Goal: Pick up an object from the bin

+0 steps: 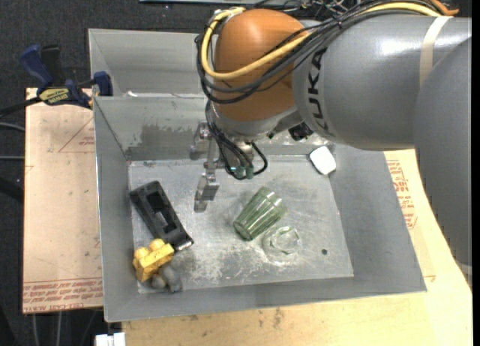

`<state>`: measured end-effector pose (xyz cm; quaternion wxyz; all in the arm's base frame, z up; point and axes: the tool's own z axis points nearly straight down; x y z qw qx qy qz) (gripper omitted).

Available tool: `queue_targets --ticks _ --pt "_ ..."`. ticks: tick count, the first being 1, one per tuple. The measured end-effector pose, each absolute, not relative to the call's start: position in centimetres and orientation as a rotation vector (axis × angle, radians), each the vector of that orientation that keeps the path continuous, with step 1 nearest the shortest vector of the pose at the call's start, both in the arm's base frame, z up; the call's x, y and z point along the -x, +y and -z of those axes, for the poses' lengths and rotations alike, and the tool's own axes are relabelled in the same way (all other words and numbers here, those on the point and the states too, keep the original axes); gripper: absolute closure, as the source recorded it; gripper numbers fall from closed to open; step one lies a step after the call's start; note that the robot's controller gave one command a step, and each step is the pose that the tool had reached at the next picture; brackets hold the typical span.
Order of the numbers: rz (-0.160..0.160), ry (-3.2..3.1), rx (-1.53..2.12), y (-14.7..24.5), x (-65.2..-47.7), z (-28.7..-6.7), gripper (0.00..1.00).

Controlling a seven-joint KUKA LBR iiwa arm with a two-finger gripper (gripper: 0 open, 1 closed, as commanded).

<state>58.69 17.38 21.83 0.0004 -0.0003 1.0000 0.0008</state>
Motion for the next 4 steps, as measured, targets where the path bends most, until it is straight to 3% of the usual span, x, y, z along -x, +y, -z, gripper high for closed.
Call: queue_targets --ticks 1,2,3,4 --pt "-0.004 3.135 0.039 17.9 -56.0 -17.3 0.00" --pt "0.020 3.160 0.053 19.3 -55.7 -12.0 0.00" --pt "0.001 3.144 0.042 19.4 -55.3 -10.7 0.00" --pt "0.019 3.117 0.408 21.9 -51.8 -7.5 1.00"
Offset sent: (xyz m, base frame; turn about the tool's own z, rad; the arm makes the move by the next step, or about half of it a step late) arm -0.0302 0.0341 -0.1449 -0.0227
